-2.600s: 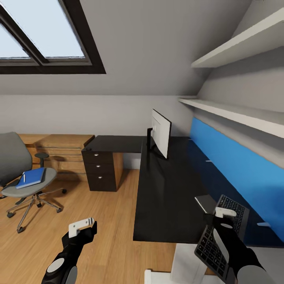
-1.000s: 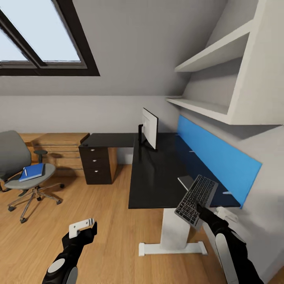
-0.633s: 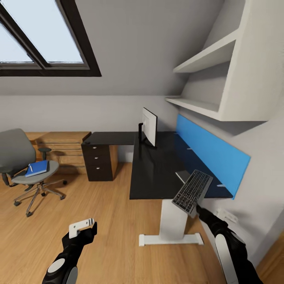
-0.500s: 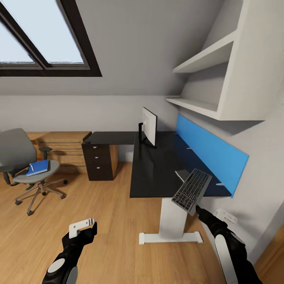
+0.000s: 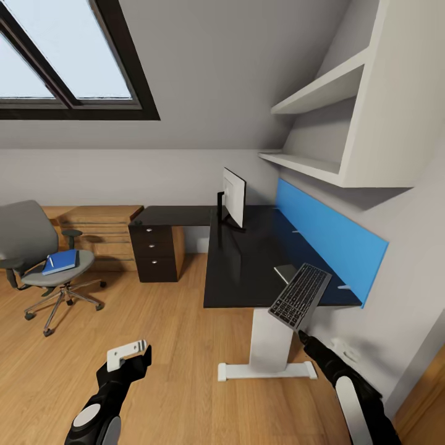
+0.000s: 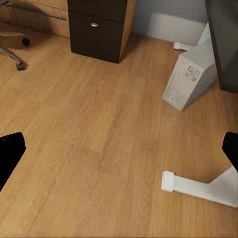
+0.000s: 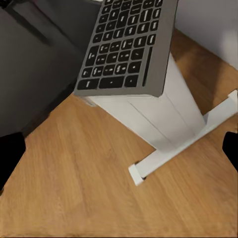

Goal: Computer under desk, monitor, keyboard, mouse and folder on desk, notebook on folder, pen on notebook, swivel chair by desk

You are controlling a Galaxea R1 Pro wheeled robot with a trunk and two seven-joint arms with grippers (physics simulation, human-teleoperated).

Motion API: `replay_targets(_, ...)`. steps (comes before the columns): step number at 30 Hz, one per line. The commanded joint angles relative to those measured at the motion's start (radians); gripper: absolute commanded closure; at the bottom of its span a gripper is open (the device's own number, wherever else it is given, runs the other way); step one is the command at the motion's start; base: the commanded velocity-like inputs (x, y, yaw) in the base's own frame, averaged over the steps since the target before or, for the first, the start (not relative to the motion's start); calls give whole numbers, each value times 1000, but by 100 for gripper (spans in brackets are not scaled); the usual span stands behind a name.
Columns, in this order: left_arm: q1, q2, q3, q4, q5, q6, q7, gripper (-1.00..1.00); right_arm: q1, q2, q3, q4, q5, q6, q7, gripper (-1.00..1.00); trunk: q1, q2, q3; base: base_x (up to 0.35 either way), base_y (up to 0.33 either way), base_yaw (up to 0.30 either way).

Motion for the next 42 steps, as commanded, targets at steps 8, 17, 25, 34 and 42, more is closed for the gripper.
replay_targets(8,-1,-1,-1,-4,11,4,8,-100,-7,2,-7,120,-134,-139,15,-100,31,-57,-26,-2,0,0)
replay_targets(17,0,-2,-2,-4,11,4,10,-100,-113,12,67,372,-180,-511,15,-100,65,-120,-55,0,0,0)
replay_targets(25,0,-2,-4,-3,11,4,11,-100,-201,25,130,569,-187,-835,71,-100,96,-176,-80,0,0,0)
replay_targets(34,0,-3,-16,-4,10,6,11,-100,-205,59,138,658,-193,-1036,74,-100,131,-239,-108,0,0,0)
replay_targets(42,0,-7,-23,-3,10,6,11,-100,-205,85,135,686,-356,-1039,64,-100,161,-295,-133,0,0,0)
